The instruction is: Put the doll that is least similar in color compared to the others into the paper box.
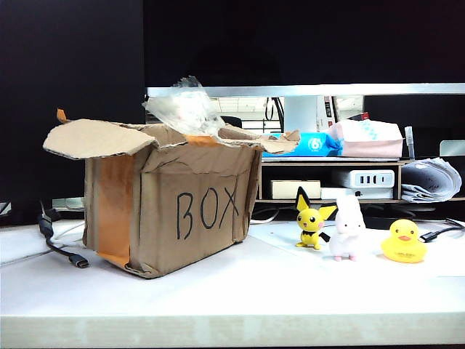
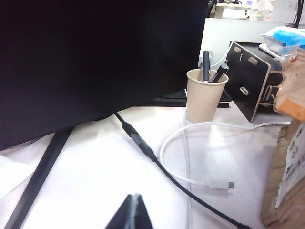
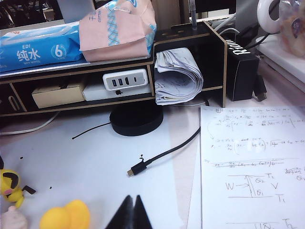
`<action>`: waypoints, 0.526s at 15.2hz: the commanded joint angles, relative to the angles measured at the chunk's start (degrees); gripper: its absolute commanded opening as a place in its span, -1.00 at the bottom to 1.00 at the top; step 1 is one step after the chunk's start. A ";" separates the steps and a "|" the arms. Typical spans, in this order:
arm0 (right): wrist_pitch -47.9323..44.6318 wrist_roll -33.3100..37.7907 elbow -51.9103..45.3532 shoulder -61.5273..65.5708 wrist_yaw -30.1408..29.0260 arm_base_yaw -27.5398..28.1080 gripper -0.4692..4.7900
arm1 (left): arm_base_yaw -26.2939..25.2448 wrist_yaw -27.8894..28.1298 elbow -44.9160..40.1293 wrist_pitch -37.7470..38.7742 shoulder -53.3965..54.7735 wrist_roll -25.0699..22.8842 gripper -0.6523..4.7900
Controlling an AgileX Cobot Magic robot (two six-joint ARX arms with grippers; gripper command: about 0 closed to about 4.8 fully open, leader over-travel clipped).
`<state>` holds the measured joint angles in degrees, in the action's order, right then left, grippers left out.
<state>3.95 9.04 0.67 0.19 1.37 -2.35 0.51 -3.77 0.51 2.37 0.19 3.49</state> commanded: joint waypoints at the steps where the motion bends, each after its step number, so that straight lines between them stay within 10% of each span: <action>1: -0.76 0.13 -0.11 -0.02 0.04 -0.04 -0.84 | 0.02 -0.09 0.11 -0.72 0.00 0.11 -0.78; 8: -0.76 0.13 -0.11 0.00 0.04 -0.04 -0.84 | 2.84 0.00 0.02 -0.74 0.00 0.07 -0.78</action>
<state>3.95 9.04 0.67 0.19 1.37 -2.35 2.13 -3.66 0.51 2.37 0.19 3.49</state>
